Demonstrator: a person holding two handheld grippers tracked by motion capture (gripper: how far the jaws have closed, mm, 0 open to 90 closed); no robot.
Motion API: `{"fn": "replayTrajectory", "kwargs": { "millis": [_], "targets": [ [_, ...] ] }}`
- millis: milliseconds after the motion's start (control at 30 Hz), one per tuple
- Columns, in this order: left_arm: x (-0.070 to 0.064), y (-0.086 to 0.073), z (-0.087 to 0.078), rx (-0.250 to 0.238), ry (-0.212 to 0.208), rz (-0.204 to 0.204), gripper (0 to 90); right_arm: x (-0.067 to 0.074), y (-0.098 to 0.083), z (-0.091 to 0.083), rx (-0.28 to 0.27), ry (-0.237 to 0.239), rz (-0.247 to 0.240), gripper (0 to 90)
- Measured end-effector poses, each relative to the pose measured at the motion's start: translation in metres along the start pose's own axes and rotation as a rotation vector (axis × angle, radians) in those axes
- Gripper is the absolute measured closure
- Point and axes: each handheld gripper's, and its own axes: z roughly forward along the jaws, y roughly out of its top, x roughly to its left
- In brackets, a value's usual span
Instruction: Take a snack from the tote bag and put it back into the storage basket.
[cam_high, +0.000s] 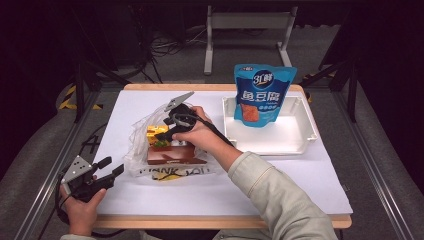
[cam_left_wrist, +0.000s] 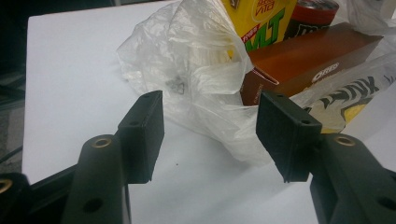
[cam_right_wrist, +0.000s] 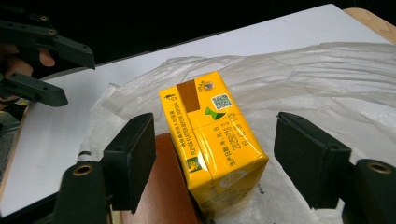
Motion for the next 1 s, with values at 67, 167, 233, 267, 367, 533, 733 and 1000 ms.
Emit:
{"fn": "replayTrajectory", "kwargs": {
  "millis": [67, 167, 233, 267, 367, 533, 733, 1000],
  "targets": [
    [0.0, 0.0, 0.0, 0.0, 0.0, 0.001, 42.0, -0.001, -0.001, 0.003, 0.004, -0.002, -0.001, 29.9],
    [0.0, 0.0, 0.0, -0.001, -0.001, 0.0, 42.0, -0.002, -0.003, 0.007, 0.016, -0.002, -0.002, 29.7],
    [0.0, 0.0, 0.0, 0.0, -0.001, 0.001, 42.1, -0.002, -0.004, 0.009, 0.023, -0.001, 0.002, 29.6],
    [0.0, 0.0, 0.0, 0.0, -0.001, 0.001, 42.0, -0.002, -0.004, 0.011, 0.026, -0.003, -0.003, 29.4],
    [0.0, 0.0, 0.0, -0.001, -0.002, 0.0, 42.0, -0.002, -0.005, 0.013, 0.034, -0.002, -0.004, 29.4],
    [0.0, 0.0, 0.0, 0.0, -0.003, 0.001, 41.9, -0.002, -0.007, 0.018, 0.049, -0.006, -0.006, 29.3],
    [0.0, 0.0, 0.0, 0.0, -0.003, -0.004, 41.9, -0.001, -0.008, 0.023, 0.062, -0.011, -0.01, 29.2],
    [0.0, 0.0, 0.0, -0.006, -0.008, -0.001, 41.9, 0.001, -0.009, 0.03, 0.096, -0.02, -0.025, 32.0]
  ]
}}
